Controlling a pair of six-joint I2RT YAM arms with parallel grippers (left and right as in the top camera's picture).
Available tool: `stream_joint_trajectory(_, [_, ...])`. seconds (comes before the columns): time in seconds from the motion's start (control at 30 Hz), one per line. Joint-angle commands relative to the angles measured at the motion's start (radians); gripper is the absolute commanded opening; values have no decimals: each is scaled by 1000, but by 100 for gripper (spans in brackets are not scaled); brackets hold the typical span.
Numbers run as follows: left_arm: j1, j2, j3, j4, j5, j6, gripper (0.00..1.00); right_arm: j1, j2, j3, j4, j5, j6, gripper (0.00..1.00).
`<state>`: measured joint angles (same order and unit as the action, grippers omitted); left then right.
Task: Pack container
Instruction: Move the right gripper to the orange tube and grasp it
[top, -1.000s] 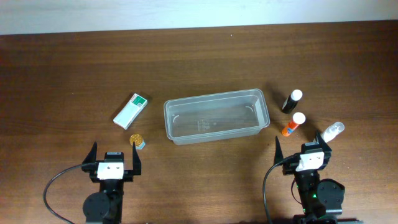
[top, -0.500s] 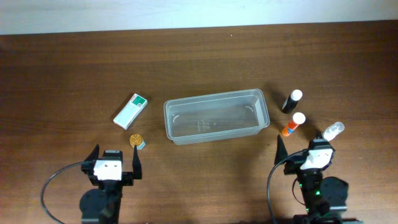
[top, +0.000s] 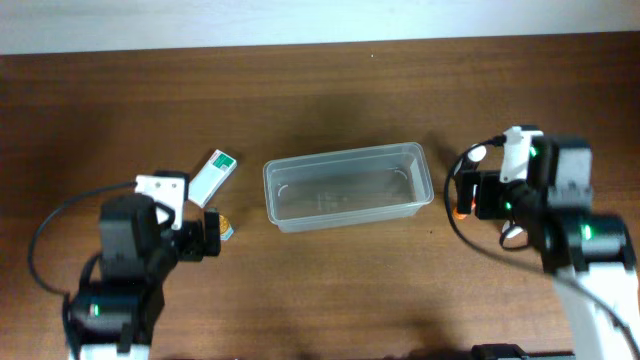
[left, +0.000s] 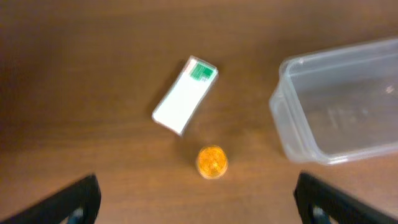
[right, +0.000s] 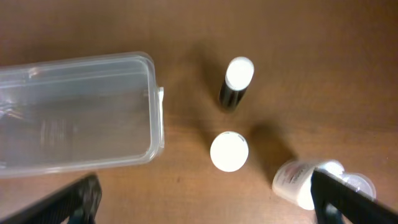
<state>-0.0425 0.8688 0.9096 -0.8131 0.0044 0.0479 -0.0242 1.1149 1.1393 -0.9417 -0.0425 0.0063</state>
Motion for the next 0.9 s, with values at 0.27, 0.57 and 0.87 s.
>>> stream_joint_trajectory(0.27, [5,305,162,-109,105,-18,100,0,380,99,-50,2,101,98])
stream_joint_trajectory(0.57, [5,327,162,-109,105,-18,100,-50,530,98,-48,-3,135,98])
stream_joint_trajectory(0.87, [5,327,162,-108,105,-18,100,-69,543,97,-51,-6,134,62])
